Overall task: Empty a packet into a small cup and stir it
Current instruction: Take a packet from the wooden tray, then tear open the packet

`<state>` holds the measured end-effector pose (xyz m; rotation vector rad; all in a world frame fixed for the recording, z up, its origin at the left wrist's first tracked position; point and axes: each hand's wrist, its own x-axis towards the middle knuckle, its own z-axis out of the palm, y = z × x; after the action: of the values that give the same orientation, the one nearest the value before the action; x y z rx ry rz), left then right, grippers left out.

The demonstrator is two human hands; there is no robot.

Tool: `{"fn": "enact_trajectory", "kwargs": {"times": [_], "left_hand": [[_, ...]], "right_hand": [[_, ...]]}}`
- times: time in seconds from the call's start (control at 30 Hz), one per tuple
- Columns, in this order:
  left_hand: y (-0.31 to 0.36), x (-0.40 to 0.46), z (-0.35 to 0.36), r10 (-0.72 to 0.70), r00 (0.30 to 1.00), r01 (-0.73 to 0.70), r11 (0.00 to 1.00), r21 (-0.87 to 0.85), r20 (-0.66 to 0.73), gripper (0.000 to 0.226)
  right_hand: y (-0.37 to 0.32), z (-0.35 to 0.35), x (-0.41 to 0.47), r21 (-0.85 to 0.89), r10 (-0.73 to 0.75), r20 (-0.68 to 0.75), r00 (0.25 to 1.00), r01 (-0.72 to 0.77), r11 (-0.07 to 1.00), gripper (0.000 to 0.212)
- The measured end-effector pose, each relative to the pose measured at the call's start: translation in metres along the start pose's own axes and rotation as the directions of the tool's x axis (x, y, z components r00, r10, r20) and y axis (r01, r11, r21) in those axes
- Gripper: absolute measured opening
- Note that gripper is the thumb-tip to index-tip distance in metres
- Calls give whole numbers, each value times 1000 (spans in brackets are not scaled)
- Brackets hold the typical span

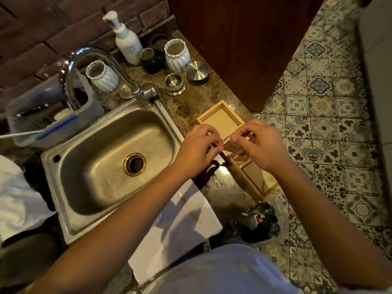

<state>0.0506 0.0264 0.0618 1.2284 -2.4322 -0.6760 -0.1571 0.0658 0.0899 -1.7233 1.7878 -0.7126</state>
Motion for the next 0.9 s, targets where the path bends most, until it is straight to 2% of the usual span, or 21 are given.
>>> {"fn": "enact_trajectory", "kwargs": {"times": [0.2,0.33,0.47,0.73,0.9], "left_hand": [[19,-44,-52,-96,994,86,985,-150,-58,14],[35,-79,-82,-221,974,183,908,-376,-58,9],[51,-118,-96,-316,946,243,847,-473,-80,10],[61,-181,-109,-440,863,227,779,-585,-250,14],[64,-216,-114,-542,765,178,697,-694,-348,16]], "right_hand": [[-48,-15,-12,179,-102,36,994,94,979,14],[-86,-25,-24,397,-145,170,975,67,915,14],[-118,-25,-37,530,-194,292,937,10,848,12],[-168,3,-60,554,-267,452,851,-33,832,8],[-193,15,-83,540,-219,421,880,-49,840,13]]}}
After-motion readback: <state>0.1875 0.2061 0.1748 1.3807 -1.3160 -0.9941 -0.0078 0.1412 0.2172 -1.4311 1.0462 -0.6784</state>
